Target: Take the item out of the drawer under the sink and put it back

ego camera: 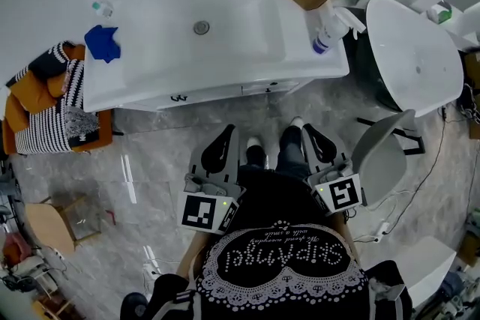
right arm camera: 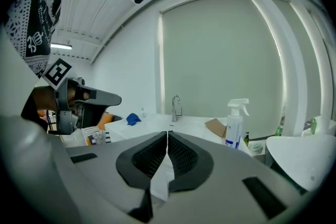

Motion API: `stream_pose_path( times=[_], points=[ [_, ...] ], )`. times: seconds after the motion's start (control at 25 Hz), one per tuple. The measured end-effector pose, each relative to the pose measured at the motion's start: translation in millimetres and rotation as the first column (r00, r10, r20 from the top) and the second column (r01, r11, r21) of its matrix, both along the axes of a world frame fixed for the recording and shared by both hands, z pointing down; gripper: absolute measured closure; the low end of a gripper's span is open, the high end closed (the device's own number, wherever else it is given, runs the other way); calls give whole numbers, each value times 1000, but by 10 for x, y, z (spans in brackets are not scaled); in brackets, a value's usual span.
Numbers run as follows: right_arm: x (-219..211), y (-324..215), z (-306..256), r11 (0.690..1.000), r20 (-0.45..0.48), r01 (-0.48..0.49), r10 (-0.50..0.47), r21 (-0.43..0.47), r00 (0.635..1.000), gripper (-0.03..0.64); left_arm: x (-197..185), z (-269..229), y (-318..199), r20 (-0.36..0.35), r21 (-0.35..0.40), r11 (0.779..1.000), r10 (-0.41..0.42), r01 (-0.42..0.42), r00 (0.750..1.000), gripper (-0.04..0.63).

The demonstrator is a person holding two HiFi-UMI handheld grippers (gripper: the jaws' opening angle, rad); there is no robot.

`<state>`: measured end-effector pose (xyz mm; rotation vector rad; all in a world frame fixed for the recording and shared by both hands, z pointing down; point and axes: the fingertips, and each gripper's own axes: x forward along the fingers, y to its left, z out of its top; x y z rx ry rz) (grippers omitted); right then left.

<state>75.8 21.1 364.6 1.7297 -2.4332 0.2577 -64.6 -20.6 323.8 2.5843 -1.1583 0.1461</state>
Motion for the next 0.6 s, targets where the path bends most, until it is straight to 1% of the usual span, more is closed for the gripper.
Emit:
stream_pose_path(
  times=[0.12,0.2,0.36,0.48,0.6],
  points=[
    [-52,9,-74,1000,26,20,-20,19,999,597,-33,-44,1,-14,14,1000,-15,15,1000,591],
    [-97,9,-100,999,29,33,-33,26,999,597,-82,-71,1,-25,21,999,-29,29,999,591],
    [-166,17,-112,999,39,32,-33,15,999,597,-172,-93,23,-33,32,998,-44,45,998,591],
    [-147,37,-74,998,19,52,-53,19,998,597,-187,-92,30,-36,27,998,-52,53,998,591],
    [-148,42,-58,998,16,58,-58,14,998,596,-192,-79,49,-30,24,998,-52,53,998,591]
  ],
)
